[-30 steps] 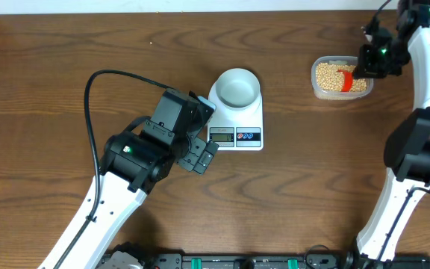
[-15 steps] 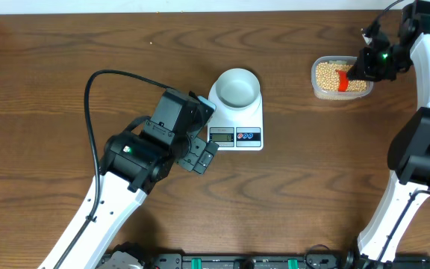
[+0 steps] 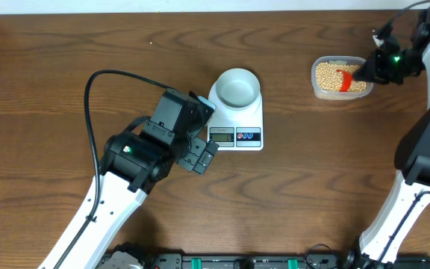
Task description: Scoop item into bowl and weigh 50g on scale
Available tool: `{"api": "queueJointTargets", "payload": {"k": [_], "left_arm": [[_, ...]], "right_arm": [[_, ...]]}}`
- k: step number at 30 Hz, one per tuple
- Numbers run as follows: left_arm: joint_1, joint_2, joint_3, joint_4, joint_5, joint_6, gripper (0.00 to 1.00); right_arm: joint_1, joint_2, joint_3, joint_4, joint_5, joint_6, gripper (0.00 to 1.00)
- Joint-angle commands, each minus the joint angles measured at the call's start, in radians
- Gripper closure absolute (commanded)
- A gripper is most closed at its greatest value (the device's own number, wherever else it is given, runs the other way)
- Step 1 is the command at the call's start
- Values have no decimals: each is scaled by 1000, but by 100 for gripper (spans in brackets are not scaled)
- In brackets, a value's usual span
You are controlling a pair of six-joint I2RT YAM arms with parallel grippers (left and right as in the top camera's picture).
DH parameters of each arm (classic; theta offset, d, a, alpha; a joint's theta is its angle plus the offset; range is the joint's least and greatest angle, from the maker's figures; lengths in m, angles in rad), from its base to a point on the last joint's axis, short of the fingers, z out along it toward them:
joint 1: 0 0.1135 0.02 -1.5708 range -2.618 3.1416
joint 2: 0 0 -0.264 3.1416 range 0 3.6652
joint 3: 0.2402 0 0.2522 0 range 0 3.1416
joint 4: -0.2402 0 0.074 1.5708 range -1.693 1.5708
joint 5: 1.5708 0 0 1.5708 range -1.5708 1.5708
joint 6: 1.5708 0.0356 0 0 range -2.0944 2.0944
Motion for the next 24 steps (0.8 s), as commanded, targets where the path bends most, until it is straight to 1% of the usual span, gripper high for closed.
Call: {"api": "queueJointTargets", "payload": {"k": [1,8,24], "left_arm": [[4,-2,5,0,6,6,2],[4,-2,5,0,6,6,2],[4,-2,5,0,6,6,2]], "right_arm": [[-3,5,-33,5,-80,-37,99],[-4,5,-126,72,-135,-34,99],[-57,5,-127,59,-198,-35,99]]}}
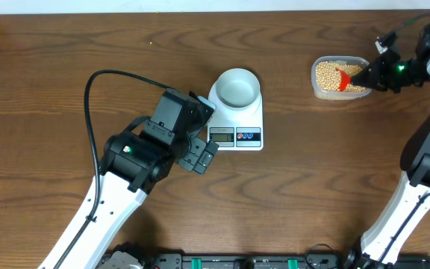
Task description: Scoop item into bowl and weigh 50g on scale
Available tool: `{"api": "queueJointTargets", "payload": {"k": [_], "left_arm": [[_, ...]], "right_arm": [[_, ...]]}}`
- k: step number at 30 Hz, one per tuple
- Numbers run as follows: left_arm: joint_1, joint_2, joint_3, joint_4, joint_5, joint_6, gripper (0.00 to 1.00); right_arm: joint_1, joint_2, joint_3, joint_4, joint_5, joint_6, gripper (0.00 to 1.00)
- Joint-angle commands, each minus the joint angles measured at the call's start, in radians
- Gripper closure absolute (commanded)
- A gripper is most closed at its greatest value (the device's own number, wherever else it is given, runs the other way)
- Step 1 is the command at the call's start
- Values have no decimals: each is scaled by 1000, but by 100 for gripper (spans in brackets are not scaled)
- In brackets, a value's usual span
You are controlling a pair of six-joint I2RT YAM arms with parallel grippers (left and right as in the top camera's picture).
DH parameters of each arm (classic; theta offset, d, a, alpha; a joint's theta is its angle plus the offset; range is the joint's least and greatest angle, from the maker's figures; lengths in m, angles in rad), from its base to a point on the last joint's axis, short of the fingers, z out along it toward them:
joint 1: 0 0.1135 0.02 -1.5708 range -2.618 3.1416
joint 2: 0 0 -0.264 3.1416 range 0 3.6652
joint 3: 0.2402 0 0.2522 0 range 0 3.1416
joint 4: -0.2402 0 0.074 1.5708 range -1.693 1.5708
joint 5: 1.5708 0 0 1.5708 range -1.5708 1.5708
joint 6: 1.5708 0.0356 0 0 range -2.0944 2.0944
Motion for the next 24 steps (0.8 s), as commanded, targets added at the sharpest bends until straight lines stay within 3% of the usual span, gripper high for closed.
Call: {"api": "queueJointTargets", "payload": {"k": [1,13,24], "left_arm": [[4,-2,5,0,6,6,2],[4,-2,5,0,6,6,2],[4,-2,5,0,6,6,2]], "right_arm": [[-14,12,-11,-6,-53,-14,99],[-27,13,-32,8,-76,-25,99],[-67,13,-64,35,-236,-51,99]]}}
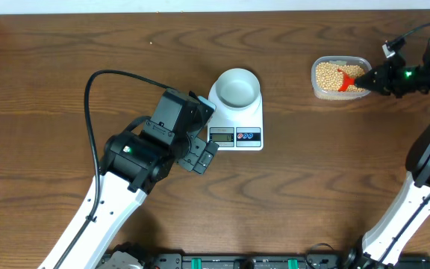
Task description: Scoop item into bowl and weigh 50g on scale
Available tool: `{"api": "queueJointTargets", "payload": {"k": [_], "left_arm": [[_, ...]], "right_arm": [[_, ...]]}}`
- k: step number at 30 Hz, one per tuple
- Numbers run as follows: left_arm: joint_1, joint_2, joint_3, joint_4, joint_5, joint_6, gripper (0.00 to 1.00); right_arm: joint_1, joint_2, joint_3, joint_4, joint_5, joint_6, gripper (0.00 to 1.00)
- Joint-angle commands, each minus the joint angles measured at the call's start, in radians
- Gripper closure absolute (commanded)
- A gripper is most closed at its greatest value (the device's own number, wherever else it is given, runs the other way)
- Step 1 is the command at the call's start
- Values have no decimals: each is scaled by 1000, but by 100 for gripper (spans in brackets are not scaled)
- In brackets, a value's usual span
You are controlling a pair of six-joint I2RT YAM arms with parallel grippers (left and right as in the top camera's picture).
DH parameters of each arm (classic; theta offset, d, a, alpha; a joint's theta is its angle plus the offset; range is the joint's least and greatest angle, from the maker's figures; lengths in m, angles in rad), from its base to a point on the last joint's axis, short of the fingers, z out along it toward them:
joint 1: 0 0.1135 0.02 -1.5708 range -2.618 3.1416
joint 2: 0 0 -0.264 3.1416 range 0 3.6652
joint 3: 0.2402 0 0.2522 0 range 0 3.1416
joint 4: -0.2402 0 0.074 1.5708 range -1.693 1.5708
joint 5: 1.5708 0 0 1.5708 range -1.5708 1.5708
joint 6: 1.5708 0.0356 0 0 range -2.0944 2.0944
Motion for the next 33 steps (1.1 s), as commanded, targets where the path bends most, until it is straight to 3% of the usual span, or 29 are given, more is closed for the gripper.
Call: {"api": "queueJointTargets", "payload": {"k": [1,33], "left_arm": [[4,-2,5,0,6,6,2],[4,-2,5,0,6,6,2]], "right_arm": [[-15,10,-3,-1,-117,-28,99],[-97,10,-4,-6,-289,-74,99]]}}
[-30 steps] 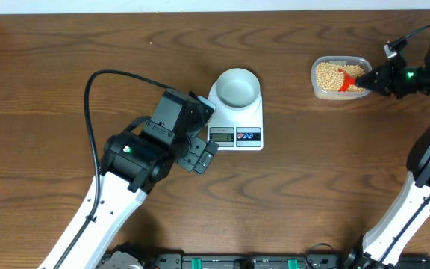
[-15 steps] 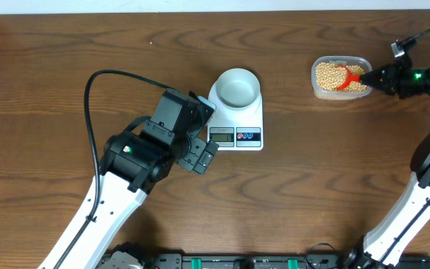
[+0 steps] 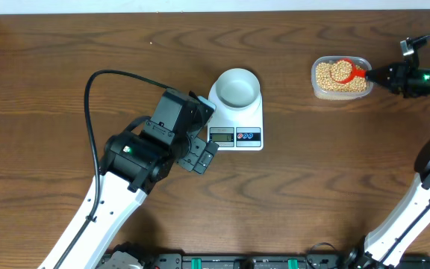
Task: Scoop item into bowl and weigh 50g on scale
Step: 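Lift the filled red scoop out of the soybean tub with the right gripper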
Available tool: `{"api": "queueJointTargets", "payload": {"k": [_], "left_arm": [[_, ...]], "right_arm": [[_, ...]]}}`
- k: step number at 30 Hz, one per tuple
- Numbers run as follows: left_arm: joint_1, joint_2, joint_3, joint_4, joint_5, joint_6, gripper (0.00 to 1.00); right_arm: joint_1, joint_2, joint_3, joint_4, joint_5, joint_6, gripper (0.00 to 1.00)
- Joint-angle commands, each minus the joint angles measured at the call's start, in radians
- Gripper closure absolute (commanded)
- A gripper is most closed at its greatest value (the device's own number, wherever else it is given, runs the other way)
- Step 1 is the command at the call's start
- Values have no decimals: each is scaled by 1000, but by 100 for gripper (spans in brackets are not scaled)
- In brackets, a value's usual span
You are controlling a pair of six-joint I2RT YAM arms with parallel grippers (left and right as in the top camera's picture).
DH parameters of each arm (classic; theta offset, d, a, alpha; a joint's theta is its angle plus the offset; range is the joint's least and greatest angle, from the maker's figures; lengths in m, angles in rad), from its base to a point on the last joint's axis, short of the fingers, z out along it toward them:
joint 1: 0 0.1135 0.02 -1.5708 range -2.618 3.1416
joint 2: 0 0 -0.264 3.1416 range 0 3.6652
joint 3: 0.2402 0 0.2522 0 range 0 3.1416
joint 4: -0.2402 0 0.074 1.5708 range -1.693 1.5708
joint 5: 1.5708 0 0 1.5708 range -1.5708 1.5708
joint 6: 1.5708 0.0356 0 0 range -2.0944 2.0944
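Note:
A white bowl stands on the white scale at mid table. At the far right a clear tub of yellow grains holds a red scoop, now level and heaped with grains. My right gripper is shut on the scoop's handle at the tub's right rim. My left gripper rests low beside the scale's left front corner; its fingers are seen end-on and their gap does not show.
A black cable loops from the left arm over the table's left half. The right arm runs down the right edge. Bare wooden table lies between scale and tub.
The right gripper has drawn back to the right and the scoop has turned from tilted in the grains to level and full. The left arm has not moved.
The right gripper held the red scoop dug into the tub's right side. Over the following moments the wrist stood further right each time with the scoop still tilted in the grains. Now the scoop lies level, loaded. The left arm stayed beside the scale throughout.

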Motion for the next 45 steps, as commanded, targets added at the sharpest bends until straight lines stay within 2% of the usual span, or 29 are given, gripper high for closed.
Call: {"api": "queueJointTargets", "payload": {"k": [1,9,21,29,37,45], "left_arm": [[4,-2,5,0,6,6,2],[4,-2,5,0,6,6,2],[4,-2,5,0,6,6,2],[4,-2,5,0,6,6,2],[4,-2,5,0,6,6,2],[4,-2,5,0,6,6,2]], "right_arm": [[-20,7,-2,-3,-72,-26,99],[-52,7,-21,-7,-195,-42,99],[-64,7,-40,-8,-280,-46,99],[-56,7,-40,-24,-433,-46,99],[1,7,-40,-23,-486,-45,99],[136,7,-40,-5,-486,-45,99]]}}
